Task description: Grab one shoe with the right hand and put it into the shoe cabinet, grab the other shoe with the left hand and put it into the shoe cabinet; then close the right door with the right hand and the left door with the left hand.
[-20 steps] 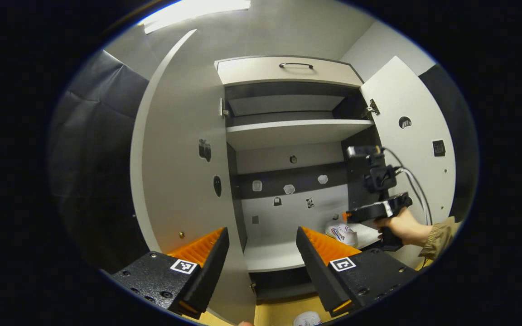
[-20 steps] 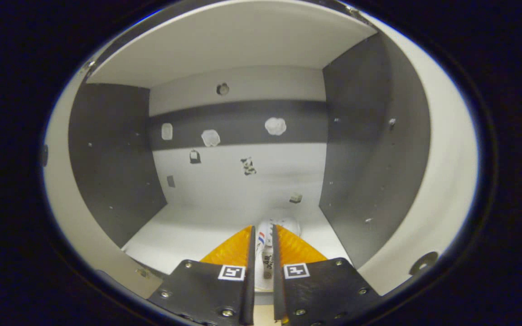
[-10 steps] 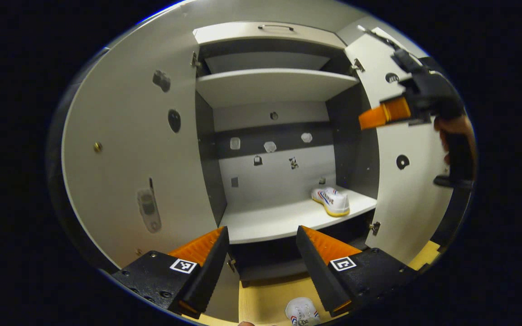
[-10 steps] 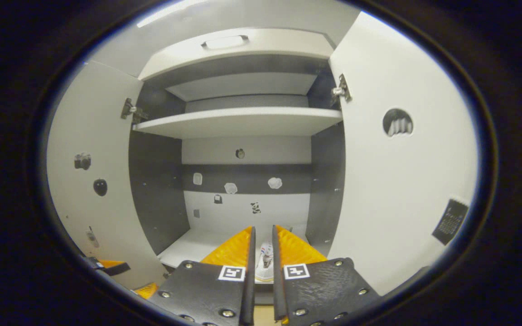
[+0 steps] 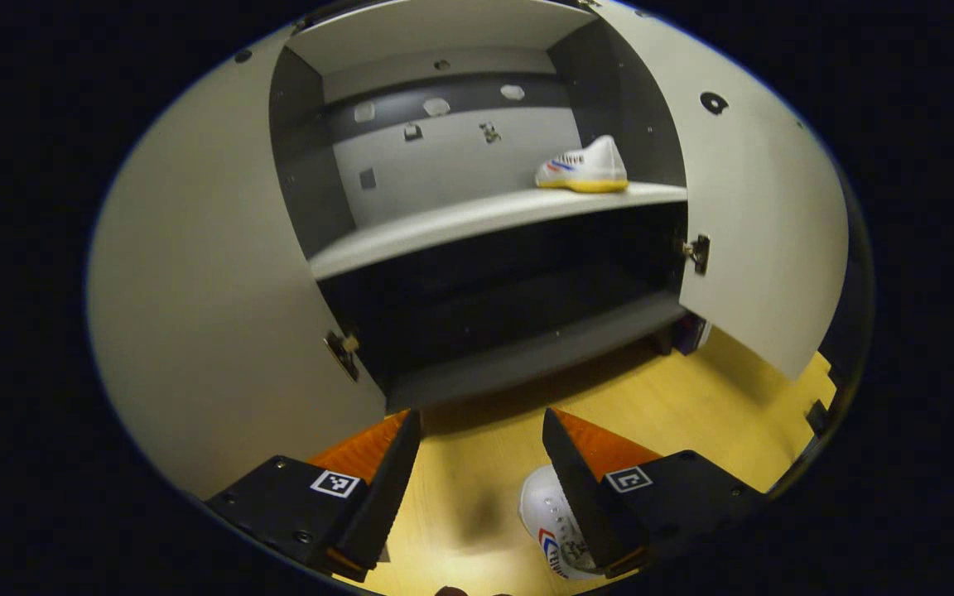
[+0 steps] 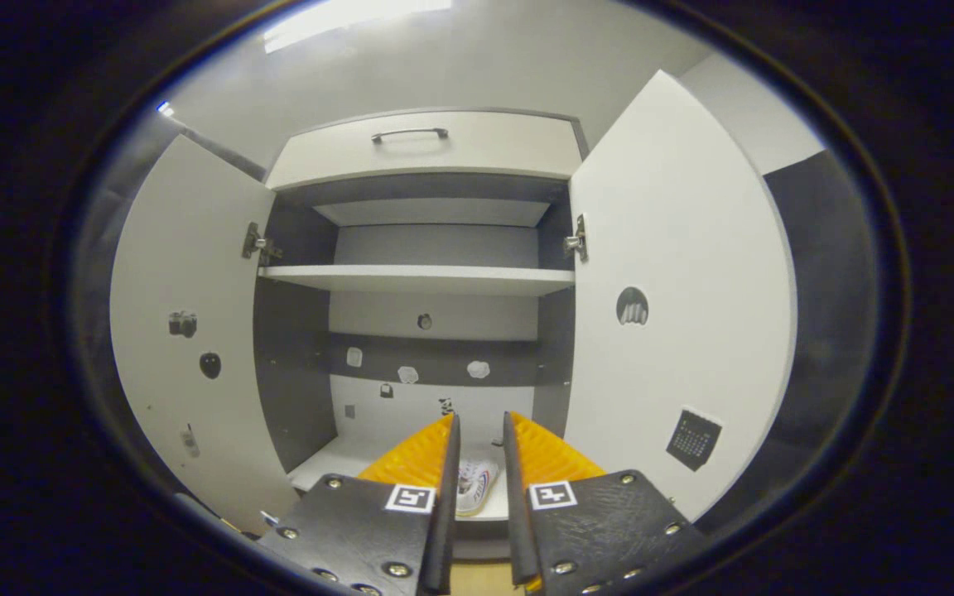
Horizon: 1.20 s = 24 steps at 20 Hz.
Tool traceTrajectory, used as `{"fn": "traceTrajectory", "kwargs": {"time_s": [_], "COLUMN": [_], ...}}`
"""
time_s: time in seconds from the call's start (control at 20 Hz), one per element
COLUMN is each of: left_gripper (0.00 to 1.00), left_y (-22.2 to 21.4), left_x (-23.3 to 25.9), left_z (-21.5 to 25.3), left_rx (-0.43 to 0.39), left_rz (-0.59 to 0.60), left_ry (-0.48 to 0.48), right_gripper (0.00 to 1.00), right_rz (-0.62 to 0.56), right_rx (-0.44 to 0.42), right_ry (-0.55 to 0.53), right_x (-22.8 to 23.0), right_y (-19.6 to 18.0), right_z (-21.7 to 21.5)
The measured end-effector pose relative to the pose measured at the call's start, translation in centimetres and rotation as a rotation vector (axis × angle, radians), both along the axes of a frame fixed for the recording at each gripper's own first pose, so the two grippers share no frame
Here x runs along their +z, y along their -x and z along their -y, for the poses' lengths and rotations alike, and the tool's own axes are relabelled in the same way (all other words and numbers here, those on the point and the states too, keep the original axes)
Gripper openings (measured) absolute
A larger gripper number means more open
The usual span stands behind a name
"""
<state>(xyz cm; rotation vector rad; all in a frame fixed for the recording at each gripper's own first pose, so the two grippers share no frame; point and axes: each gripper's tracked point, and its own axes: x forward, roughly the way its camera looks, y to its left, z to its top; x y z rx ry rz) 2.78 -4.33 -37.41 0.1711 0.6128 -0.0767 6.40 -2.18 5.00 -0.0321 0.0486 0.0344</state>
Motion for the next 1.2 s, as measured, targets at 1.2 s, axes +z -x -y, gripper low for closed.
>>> {"fn": "traceTrajectory", "kwargs": {"time_s": [1.2], "left_gripper": [0.63], "left_y": [8.1], "left_x": [-16.3], "left_z": [3.1], "left_rx": [0.049], "left_rz": [-0.642], "left_ry": [0.419], "right_gripper": [0.55], "right_rz": [0.109], "right_rx": [-0.053], "right_ry": [0.058], "right_x": [3.1], "right_y": [0.5], "right_z": [1.8]}}
